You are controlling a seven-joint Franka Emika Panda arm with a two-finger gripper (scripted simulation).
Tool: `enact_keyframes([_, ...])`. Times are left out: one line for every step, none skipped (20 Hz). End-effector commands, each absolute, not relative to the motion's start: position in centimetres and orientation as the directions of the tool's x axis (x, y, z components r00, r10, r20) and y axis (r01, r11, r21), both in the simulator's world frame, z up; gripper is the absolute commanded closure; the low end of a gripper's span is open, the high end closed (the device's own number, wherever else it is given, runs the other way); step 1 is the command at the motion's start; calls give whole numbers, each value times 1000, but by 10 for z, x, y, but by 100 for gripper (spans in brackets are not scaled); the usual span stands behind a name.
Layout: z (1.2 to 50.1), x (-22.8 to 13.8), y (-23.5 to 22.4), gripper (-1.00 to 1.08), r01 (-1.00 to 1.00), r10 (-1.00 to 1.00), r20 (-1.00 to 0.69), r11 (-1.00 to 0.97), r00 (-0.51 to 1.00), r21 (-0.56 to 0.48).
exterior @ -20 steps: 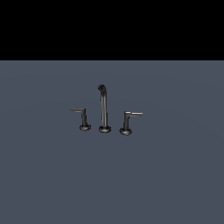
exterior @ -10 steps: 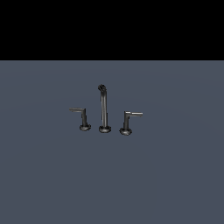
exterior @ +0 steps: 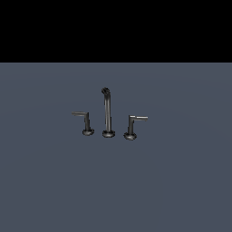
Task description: Turn on the faucet by rotating a designated handle.
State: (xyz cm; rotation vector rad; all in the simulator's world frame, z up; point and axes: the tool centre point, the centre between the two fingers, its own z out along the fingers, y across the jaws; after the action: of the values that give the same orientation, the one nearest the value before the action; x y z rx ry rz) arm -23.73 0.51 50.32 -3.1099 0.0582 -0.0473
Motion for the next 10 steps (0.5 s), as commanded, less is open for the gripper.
enact_keyframes([500,-230,8,108,-55,-57,23,-997,998,-48])
enact_keyframes([499,-227,9,108,-65,-67,19,-996,998,-56])
enact_keyframes([497,-223,11,108,-77,-78,14,-995,997,-65])
enact_keyframes([495,-218,12,108,-89,-90,9,-993,996,-74])
enact_keyframes([493,-214,14,108,-103,-104,3,-991,995,-84])
enact_keyframes([490,-208,16,108,-118,-119,-3,-988,993,-95])
enact_keyframes([487,-203,19,108,-135,-135,-11,-985,991,-105])
enact_keyframes([484,-197,21,108,-154,-152,-20,-981,988,-116])
enact_keyframes([481,-191,24,108,-174,-171,-29,-977,985,-127])
enact_keyframes([477,-184,26,108,-195,-191,-40,-971,981,-138])
